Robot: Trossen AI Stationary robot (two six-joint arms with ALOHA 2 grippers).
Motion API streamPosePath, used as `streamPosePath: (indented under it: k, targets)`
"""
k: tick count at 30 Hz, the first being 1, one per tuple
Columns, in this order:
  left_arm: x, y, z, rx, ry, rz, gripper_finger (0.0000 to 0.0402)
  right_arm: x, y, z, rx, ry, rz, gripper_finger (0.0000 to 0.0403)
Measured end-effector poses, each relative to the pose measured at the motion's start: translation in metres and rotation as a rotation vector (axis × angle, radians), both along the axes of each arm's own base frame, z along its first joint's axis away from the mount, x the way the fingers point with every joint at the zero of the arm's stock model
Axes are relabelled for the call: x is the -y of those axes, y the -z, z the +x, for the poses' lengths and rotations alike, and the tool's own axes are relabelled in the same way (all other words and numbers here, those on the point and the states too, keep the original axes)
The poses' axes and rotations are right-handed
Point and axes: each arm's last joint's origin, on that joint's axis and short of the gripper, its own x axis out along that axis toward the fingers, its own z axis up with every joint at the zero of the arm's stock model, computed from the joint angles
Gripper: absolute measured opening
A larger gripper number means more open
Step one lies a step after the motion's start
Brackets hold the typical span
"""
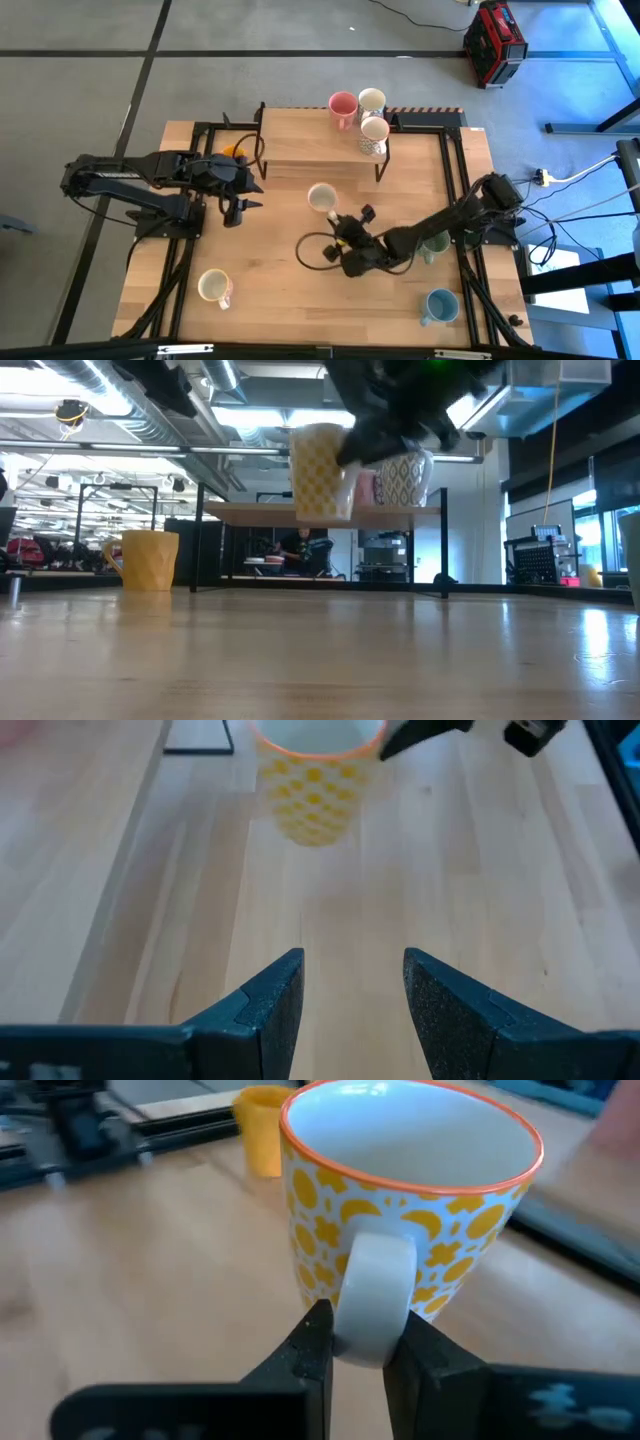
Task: Place coffee mugs
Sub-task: Put the yellow patterned mug on the shelf
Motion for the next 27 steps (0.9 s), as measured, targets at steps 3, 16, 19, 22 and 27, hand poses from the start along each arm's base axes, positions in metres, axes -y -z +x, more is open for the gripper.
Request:
streamPosePath:
  k: [3, 16, 19, 22, 27]
  targets:
    - [0.0, -0.006, -0.008, 0.036, -0.008, -0.009, 0.0167, 0.011, -0.024, 0.011, -0.011, 0.059, -0.008, 0.0039]
    - [-0.003, -0.023, -0.039, 0.169, -0.118, 0.052, 0.0167, 0.079, -0.089, 0.027, -0.008, 0.311, 0.022, 0.0039]
    - [-0.004, -0.023, -0.039, 0.168, -0.134, 0.065, 0.0167, 0.094, -0.089, 0.029, 0.003, 0.354, 0.04, 0.0039]
    - [-0.004, -0.023, -0.039, 0.168, -0.139, 0.068, 0.0167, 0.103, -0.089, 0.029, 0.009, 0.376, 0.052, 0.0039]
    - [-0.004, -0.023, -0.039, 0.167, -0.14, 0.068, 0.0167, 0.113, -0.088, 0.029, 0.021, 0.406, 0.09, 0.0039]
